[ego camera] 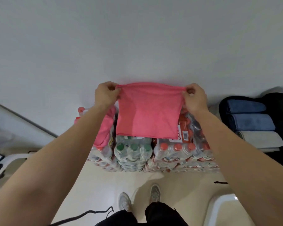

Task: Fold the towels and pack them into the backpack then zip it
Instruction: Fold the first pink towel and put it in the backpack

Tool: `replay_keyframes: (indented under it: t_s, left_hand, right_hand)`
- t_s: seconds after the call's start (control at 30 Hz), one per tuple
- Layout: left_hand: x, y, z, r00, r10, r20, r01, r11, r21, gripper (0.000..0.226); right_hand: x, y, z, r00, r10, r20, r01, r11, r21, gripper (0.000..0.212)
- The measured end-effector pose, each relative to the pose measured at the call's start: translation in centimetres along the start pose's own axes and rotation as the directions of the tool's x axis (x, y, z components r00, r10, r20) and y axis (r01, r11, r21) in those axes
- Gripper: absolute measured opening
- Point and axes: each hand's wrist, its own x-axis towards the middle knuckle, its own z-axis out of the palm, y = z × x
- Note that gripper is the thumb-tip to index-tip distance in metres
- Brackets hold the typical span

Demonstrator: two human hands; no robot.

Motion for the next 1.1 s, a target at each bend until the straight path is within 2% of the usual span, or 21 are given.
replay_keyframes:
  t_s: [0.07,0.13,0.23,0.3,0.37,0.43,0.5,0.53,0.67,0.77,0.9,0.97,1.1]
  left_hand:
    - [-0.7,-0.8,-0.2,1.0,-0.004,0.019,0.005,1.0,-0.012,0.014]
    - [-1.5,-1.7,-0.4,1.0,-0.004,0.025,0.003,1.0,0.014,0.019]
    - [-2.8,-3.3,-0.5,0.996,-0.083,0.031,0.083,0.996,-0.006,0.018]
    - [-3.7,-4.5,-0.2,0.988,-0.15,0.046,0.153,0.987,-0.059,0.017]
    - [-4.5,-5.8,0.3,0.982,-0.186,0.044,0.188,0.981,-0.054,0.018]
    - [-5.3,-7.0,0.7,0.985,-0.172,0.028,0.171,0.984,0.04,0.013]
    - [-5.8,-7.9,1.2,0.986,-0.164,0.021,0.16,0.979,0.129,0.009]
    - [-6.0,-8.4,1.5,0.984,-0.177,0.037,0.17,0.975,0.144,0.014]
    - [-6.6,-9.2,2.3,0.975,-0.194,0.109,0.175,0.971,0.165,0.032]
    - [-7.0,-10.0,2.6,0.989,-0.094,0.119,0.06,0.963,0.262,0.026]
    - [-7.6,-10.1,3.1,0.992,0.093,0.08,-0.116,0.922,0.368,0.02]
    - [-7.4,-10.2,3.2,0.991,0.115,0.065,-0.131,0.911,0.39,0.017]
    - [-7.6,-11.0,3.5,0.989,0.076,0.123,-0.125,0.879,0.46,0.015]
  right_hand:
    - [-0.5,0.6,-0.2,0.995,0.076,0.056,-0.083,0.988,0.127,0.016]
    - [-1.3,1.3,-0.3,0.986,0.126,0.109,-0.144,0.973,0.178,0.023]
    - [-3.0,2.2,-0.1,0.941,0.273,0.202,-0.328,0.884,0.332,0.019]
    - [-3.9,3.4,0.6,0.91,0.352,0.219,-0.409,0.848,0.337,0.021]
    - [-4.7,4.9,1.3,0.896,0.391,0.211,-0.436,0.866,0.246,0.029]
    - [-5.4,6.0,1.8,0.906,0.376,0.195,-0.405,0.905,0.132,0.032]
    - [-5.9,6.9,2.2,0.913,0.368,0.178,-0.385,0.92,0.07,0.02]
    - [-6.2,7.0,2.3,0.907,0.373,0.196,-0.391,0.918,0.065,0.014]
    - [-7.1,7.9,2.8,0.923,0.304,0.235,-0.296,0.953,-0.069,0.032]
    - [-7.9,8.2,3.3,0.936,0.238,0.258,-0.21,0.969,-0.132,0.035]
    - [-8.6,7.9,3.8,0.982,0.056,0.183,-0.023,0.984,-0.177,0.035]
    - [-8.6,7.6,3.7,0.983,0.012,0.184,0.021,0.984,-0.175,0.035]
    - [-8.6,8.3,3.7,0.956,0.012,0.294,0.075,0.956,-0.284,0.035]
